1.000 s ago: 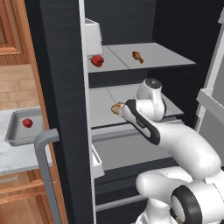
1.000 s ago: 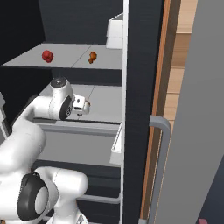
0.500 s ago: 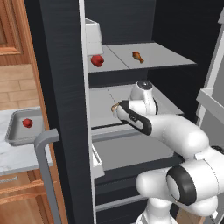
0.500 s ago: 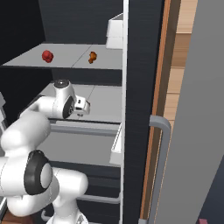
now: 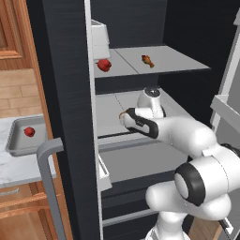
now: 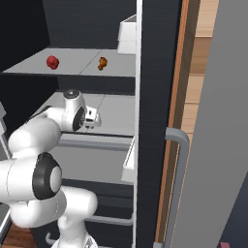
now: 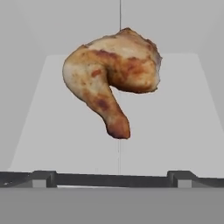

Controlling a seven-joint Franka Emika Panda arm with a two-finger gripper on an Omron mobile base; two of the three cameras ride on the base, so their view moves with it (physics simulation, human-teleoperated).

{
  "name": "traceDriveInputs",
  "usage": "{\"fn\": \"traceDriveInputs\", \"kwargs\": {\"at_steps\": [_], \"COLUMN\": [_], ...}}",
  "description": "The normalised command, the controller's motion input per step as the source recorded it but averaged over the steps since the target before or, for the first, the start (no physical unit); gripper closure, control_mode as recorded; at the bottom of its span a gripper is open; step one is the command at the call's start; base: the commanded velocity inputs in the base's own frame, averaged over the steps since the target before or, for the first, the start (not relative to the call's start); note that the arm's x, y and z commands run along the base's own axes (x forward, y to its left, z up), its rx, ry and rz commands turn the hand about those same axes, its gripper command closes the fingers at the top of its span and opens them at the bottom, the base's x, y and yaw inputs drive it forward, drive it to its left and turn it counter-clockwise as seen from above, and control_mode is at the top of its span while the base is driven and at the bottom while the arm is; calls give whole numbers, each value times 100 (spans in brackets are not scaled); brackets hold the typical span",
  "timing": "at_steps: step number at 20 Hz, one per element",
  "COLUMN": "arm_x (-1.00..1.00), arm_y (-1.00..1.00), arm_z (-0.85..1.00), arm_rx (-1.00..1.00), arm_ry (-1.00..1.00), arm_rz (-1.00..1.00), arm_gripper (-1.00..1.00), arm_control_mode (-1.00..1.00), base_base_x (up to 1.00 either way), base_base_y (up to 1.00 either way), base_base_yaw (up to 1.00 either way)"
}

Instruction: Place one bell pepper and one chicken drumstick in each tupperware on the nearby counter, to pack two identical lunches.

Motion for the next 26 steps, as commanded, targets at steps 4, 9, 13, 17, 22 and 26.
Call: {"fn": "traceDriveInputs", "kwargs": {"at_steps": [4,9,13,17,22,26], "arm_x": [17,20,22,21,20,19], "arm_y": [3,3,1,0,0,0], "arm_z": [-13,-20,-20,-20,-21,-21], "arm_rx": [0,0,0,0,0,0], "arm_ry": [0,0,0,0,0,0], "arm_rz": [0,-1,0,0,0,0], "arm_gripper": [-100,-100,-100,-100,-100,-100], "arm_control_mode": [-100,-100,-100,-100,-100,-100], "base_base_x": [0,0,0,0,0,0], "base_base_y": [0,0,0,0,0,0], "base_base_yaw": [0,0,0,0,0,0]}}
